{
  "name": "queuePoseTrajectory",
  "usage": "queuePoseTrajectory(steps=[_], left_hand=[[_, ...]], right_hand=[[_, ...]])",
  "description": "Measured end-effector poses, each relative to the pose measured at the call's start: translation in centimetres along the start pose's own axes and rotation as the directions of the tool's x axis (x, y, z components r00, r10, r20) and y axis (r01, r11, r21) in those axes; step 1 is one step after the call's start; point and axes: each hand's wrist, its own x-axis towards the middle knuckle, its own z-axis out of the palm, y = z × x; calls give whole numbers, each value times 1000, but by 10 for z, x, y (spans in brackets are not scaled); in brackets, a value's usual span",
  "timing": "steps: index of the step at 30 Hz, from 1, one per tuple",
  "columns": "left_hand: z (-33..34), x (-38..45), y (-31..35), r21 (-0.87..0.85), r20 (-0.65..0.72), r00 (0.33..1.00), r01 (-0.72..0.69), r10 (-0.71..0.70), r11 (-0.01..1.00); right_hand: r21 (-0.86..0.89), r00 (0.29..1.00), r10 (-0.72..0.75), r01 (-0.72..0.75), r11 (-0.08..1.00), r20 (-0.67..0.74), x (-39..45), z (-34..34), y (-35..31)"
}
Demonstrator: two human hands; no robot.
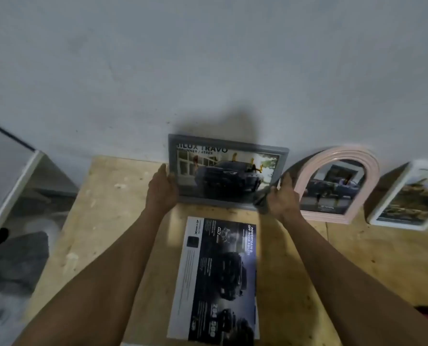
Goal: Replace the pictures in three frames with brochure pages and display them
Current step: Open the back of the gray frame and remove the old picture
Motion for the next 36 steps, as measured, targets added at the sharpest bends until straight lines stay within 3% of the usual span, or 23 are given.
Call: queuePoseTrajectory(steps=[3, 10, 16, 20, 23, 28, 36], left_hand=[[8, 17, -6, -27, -5, 999, -32, 32, 999], [15, 16, -3, -48, -80, 996, 43, -47, 998], [2, -17, -1, -51, -280, 960, -22, 6, 998], [-5, -61, 3, -176, -370, 928, -34, -34, 984], [5, -104, 10, -219, -393, 917, -27, -62, 975], [44, -185, 41, -381, -307, 920, 115, -243, 917], [124, -312, 112, -582, -207, 938, 111, -279, 805]], right_hand=[[45, 1000, 29, -29, 999, 2, 13, 9, 4], [66, 999, 32, -33, 997, 15, 17, 11, 5], [168, 991, -135, 134, 977, -8, -2, -10, -4], [193, 968, -252, 247, 950, 2, -22, -38, 11], [152, 948, -319, 317, 936, -7, -40, -68, 40], [181, 934, -353, 356, 917, -53, -82, -129, 116], [269, 970, -196, 229, 936, -143, -138, -207, 258]])
